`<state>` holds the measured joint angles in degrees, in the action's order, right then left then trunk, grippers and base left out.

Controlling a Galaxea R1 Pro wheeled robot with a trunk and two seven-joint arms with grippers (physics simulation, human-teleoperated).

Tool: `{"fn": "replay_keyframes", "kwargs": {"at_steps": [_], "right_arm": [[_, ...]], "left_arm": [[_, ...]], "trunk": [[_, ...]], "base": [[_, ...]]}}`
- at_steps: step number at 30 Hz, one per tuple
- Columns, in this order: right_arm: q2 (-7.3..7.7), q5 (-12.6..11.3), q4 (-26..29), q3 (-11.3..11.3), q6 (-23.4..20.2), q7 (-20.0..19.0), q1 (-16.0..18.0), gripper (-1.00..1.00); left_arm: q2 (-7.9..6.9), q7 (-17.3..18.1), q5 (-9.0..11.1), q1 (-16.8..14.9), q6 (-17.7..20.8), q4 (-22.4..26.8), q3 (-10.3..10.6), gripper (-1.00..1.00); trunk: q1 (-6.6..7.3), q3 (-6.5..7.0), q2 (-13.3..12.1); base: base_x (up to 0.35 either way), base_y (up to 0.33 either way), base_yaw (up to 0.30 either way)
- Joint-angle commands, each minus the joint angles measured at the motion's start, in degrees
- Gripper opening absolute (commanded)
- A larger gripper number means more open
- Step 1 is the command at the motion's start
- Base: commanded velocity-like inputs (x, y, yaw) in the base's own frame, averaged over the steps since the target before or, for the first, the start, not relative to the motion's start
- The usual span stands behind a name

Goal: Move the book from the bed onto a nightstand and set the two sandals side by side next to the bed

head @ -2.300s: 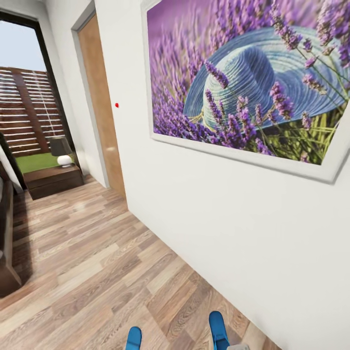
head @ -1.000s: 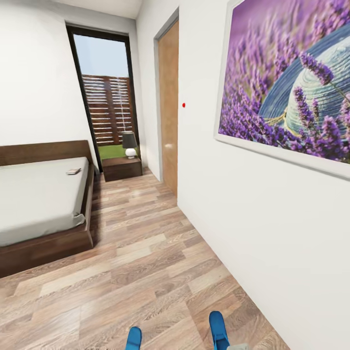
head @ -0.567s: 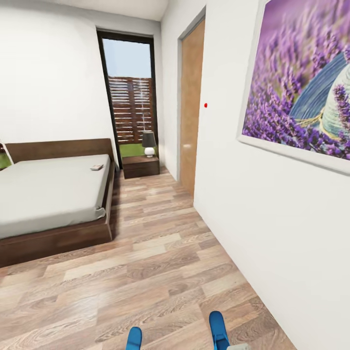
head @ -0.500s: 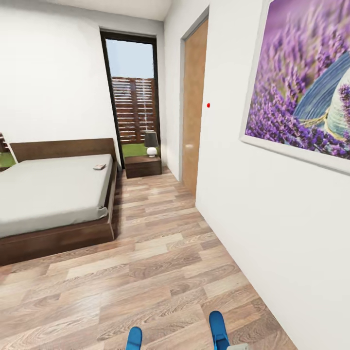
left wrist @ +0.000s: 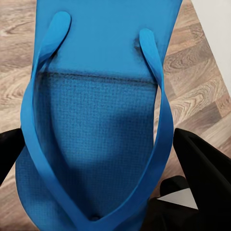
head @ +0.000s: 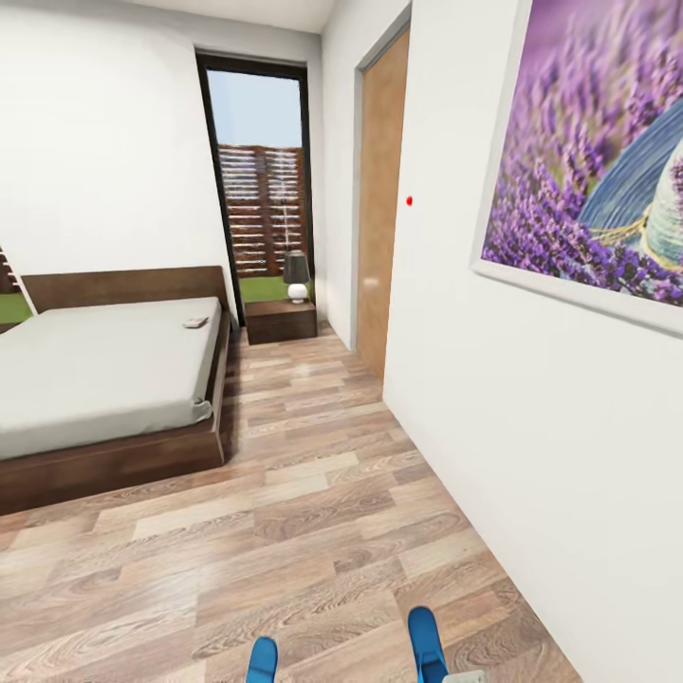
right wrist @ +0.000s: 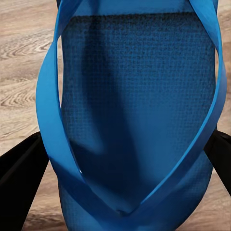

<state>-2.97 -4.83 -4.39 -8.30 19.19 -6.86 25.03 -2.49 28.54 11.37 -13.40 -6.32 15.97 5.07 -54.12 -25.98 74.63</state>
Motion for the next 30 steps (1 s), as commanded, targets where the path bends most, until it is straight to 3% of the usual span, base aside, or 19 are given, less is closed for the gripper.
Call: {"fn": "replay_keyframes", "kwargs": {"at_steps": [1, 30], "right_arm": [[-0.02, -0.54, -0.27, -0.4, 0.41, -0.26, 0.11, -1.0], [-0.02, -0.54, -0.27, -0.4, 0.41, -0.26, 0.11, -1.0]], "left_arm": [[-0.05, 0.03, 0.5, -0.05, -0.27, -0.06, 0.47, -1.0], [-0.13, 0.04, 0.58, -0.05, -0.27, -0.06, 0.25, -1.0]], "trunk": [[0.0, -0.15, 0.04], [0.0, -2.04, 0.04]], "base": [[0.0, 0.0, 0.0], [0.0, 0.0, 0.0]]}}
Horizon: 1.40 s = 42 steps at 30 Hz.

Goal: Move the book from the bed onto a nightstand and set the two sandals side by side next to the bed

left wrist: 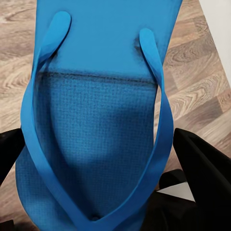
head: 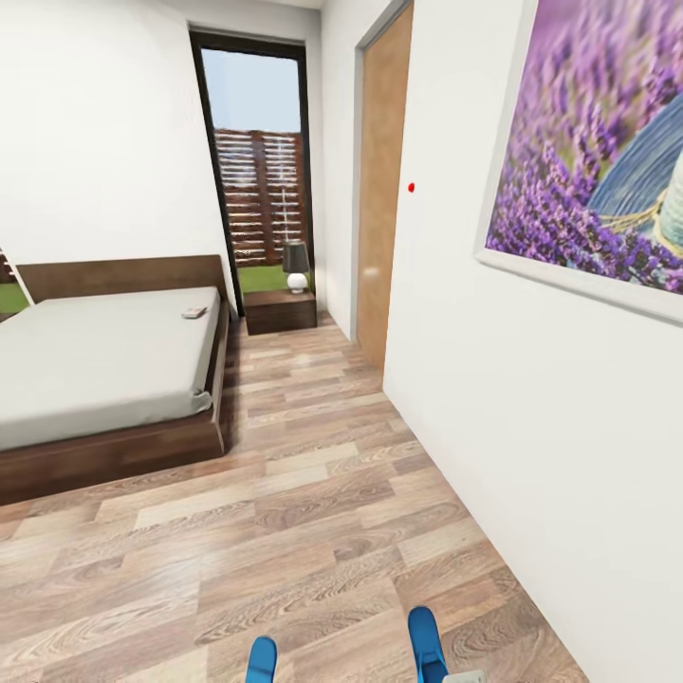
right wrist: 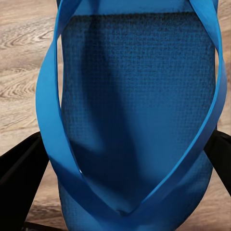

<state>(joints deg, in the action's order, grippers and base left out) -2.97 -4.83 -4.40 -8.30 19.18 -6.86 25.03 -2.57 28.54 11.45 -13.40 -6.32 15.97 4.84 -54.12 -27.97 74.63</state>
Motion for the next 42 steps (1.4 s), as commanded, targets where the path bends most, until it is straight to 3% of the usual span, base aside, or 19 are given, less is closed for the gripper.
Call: {"fn": "replay_keyframes", "kwargs": {"at_steps": [1, 20, 42], "right_arm": [[-0.02, -0.53, -0.26, -0.4, 0.41, -0.25, 0.11, -1.0], [-0.02, -0.53, -0.26, -0.4, 0.41, -0.25, 0.11, -1.0], [-0.02, -0.57, -0.26, -0.4, 0.41, -0.25, 0.11, -1.0]], "left_arm": [[-0.06, 0.03, 0.5, -0.05, -0.27, -0.06, 0.46, -1.0], [0.01, 0.02, 0.42, -0.05, -0.27, -0.05, 0.61, -1.0], [0.02, 0.02, 0.42, -0.05, -0.27, -0.06, 0.69, -1.0]], "trunk": [[0.0, -0.15, 0.04], [0.0, -0.81, 0.04], [0.0, -0.82, 0.04]], "base": [[0.0, 0.0, 0.0], [0.006, 0.0, 0.0], [0.301, -0.026, 0.0]]}}
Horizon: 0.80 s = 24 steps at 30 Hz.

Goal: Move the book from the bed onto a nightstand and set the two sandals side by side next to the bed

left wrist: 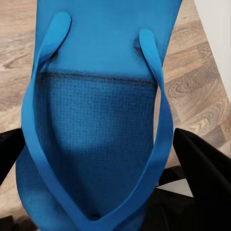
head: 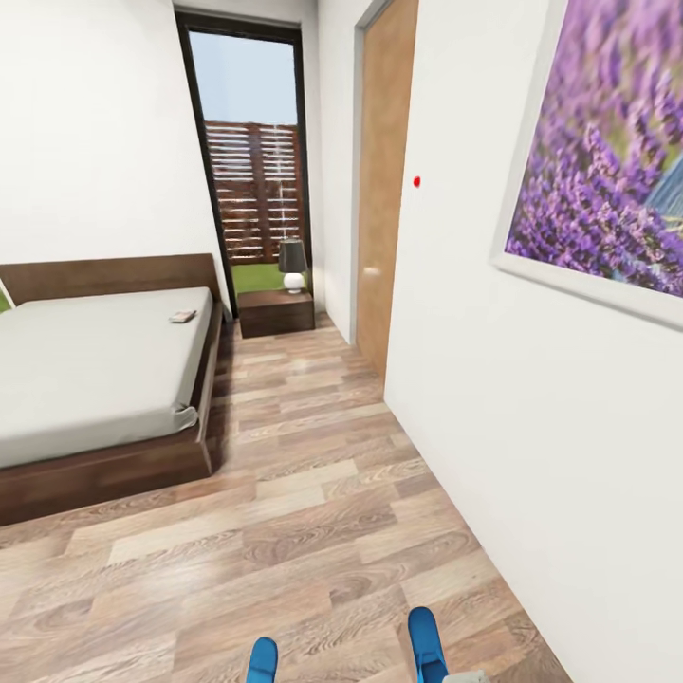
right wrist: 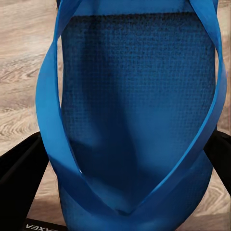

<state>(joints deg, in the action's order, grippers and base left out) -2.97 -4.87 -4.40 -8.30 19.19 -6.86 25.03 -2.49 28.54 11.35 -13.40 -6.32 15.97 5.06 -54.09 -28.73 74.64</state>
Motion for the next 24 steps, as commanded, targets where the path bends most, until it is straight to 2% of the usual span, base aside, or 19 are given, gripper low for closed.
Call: {"fn": "replay_keyframes", "kwargs": {"at_steps": [1, 24], "right_arm": [[-0.02, -0.55, -0.26, -0.4, 0.41, -0.26, 0.11, -1.0], [-0.02, -0.52, -0.26, -0.4, 0.41, -0.26, 0.11, -1.0]], "left_arm": [[-0.05, 0.03, 0.51, -0.05, -0.27, -0.06, 0.47, -1.0], [-0.05, 0.03, 0.51, -0.05, -0.27, -0.06, 0.44, -1.0]], "trunk": [[-0.03, -0.06, 0.03], [-0.03, -0.06, 0.03]], "base": [[0.319, -0.081, 0.0], [0.319, -0.075, 0.0]]}}
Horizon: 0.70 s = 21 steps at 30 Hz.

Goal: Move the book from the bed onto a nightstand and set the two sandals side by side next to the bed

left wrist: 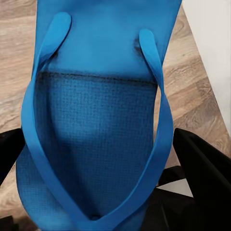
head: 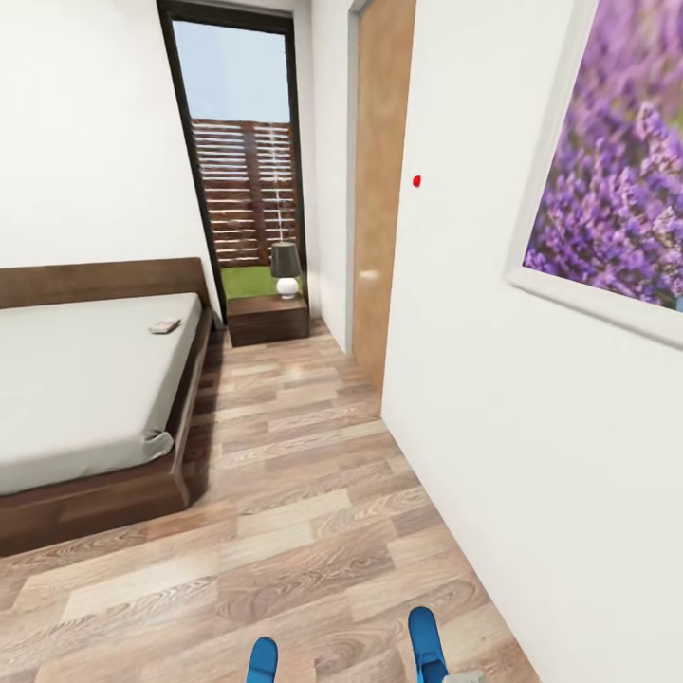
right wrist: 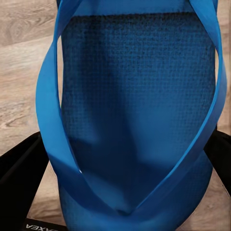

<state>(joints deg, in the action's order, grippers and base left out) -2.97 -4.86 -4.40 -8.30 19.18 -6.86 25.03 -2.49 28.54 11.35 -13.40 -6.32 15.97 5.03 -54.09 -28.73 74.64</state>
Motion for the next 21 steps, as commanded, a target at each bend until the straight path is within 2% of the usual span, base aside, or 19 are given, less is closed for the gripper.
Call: {"fn": "replay_keyframes", "kwargs": {"at_steps": [1, 10, 18, 21], "right_arm": [[-0.02, -0.52, -0.26, -0.4, 0.41, -0.26, 0.11, -1.0], [-0.02, -0.5, -0.26, -0.4, 0.41, -0.26, 0.11, -1.0], [-0.02, -0.51, -0.26, -0.4, 0.41, -0.26, 0.11, -1.0], [-0.02, -0.51, -0.26, -0.4, 0.41, -0.26, 0.11, -1.0]], "left_arm": [[-0.05, 0.03, 0.52, -0.05, -0.27, -0.06, 0.47, -1.0], [-0.05, 0.03, 0.52, -0.05, -0.29, -0.06, 0.5, -1.0], [-0.05, 0.03, 0.52, -0.05, -0.33, -0.06, 0.51, -1.0], [-0.05, 0.03, 0.52, -0.05, -0.34, -0.06, 0.51, -1.0]], "trunk": [[-0.03, -0.05, 0.03], [-0.03, -0.05, 0.03], [-0.03, -0.05, 0.03], [-0.03, -0.05, 0.03]], "base": [[0.319, -0.009, 0.0], [0.317, -0.001, 0.023], [0.048, 0.0, 0.262], [0.015, 0.0, 0.132]]}}
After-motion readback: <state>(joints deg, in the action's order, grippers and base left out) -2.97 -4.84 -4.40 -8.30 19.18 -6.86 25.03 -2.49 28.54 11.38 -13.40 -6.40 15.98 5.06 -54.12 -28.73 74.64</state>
